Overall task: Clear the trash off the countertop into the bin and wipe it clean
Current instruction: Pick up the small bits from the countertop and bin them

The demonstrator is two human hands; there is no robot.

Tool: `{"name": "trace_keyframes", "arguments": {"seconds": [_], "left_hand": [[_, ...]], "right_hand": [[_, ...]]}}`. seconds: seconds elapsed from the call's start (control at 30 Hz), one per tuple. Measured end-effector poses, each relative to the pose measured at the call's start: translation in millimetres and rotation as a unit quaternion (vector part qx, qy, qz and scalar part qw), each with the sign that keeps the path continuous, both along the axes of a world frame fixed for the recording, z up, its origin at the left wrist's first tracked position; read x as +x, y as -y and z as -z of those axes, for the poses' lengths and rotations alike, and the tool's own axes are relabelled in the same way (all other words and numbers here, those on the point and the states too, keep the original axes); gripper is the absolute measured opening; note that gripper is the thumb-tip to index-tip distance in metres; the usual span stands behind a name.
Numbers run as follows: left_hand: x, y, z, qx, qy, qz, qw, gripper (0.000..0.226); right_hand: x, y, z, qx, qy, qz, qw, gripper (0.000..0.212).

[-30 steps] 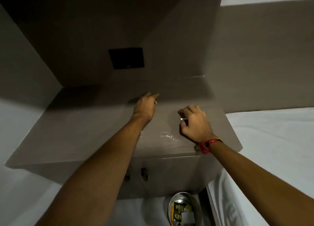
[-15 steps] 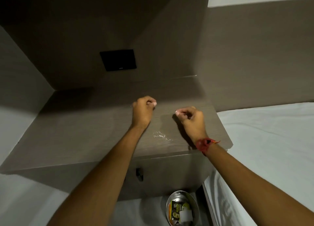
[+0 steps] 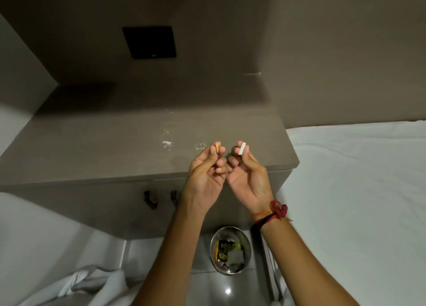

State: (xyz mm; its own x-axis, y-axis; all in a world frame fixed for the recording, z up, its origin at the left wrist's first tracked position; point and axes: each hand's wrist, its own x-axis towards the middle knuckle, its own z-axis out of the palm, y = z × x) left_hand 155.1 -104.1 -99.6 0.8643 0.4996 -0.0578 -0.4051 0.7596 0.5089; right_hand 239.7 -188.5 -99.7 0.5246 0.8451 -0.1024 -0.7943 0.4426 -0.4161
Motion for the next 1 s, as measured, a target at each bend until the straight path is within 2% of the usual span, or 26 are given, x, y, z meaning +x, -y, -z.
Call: {"name": "trace_keyframes", "arguments": {"seconds": [0.1,0.17,0.23,0.3,0.37,0.43,0.5,0.57,0.67,0.77,0.8,0.87,1.0], "left_hand": [[-18,20,33,0.009,0.008,0.042,0.999,0.017],[-30,38,65,0.011,-0.017,0.054,0.998,0.018],[-41,54,109,0.017,-0.094,0.039,0.995,0.019],[-48,69,164,0.030,-0.213,0.004,0.976,0.015],[-53,81,217,0.029,-0.358,-0.034,0.933,0.009],[-55,92,271,0.028,-0.482,-0.048,0.875,0.010],[-56,99,317,0.056,-0.562,-0.039,0.825,0.019],[-52,102,356,0.107,-0.608,-0.018,0.787,0.019],[-47,96,392,0.161,-0.639,0.036,0.752,0.017],[-54,87,404,0.305,-0.669,0.079,0.673,0.020],[-59,87,401,0.331,-0.672,0.073,0.658,0.019],[-67,85,388,0.324,-0.667,0.052,0.669,0.018],[-78,79,335,0.261,-0.620,0.015,0.740,0.020]], "right_hand": [[-12,30,28,-0.006,0.012,-0.030,0.999,0.016],[-19,53,60,-0.014,0.028,-0.054,0.998,0.018],[-25,74,106,-0.066,0.024,-0.058,0.996,0.017],[-29,90,163,-0.169,0.014,-0.041,0.985,0.020],[-35,104,222,-0.320,0.030,-0.022,0.947,0.028],[-41,114,282,-0.485,0.058,0.006,0.873,0.025],[-44,122,333,-0.594,0.081,0.007,0.800,0.017],[-43,127,373,-0.646,0.113,-0.014,0.755,0.014],[-33,128,408,-0.667,0.216,-0.058,0.711,0.018],[-20,132,417,-0.664,0.264,-0.100,0.693,0.020],[-17,134,413,-0.670,0.272,-0.105,0.683,0.020],[-15,137,398,-0.677,0.321,-0.099,0.655,0.021],[-19,129,333,-0.634,0.416,-0.084,0.646,0.021]]}}
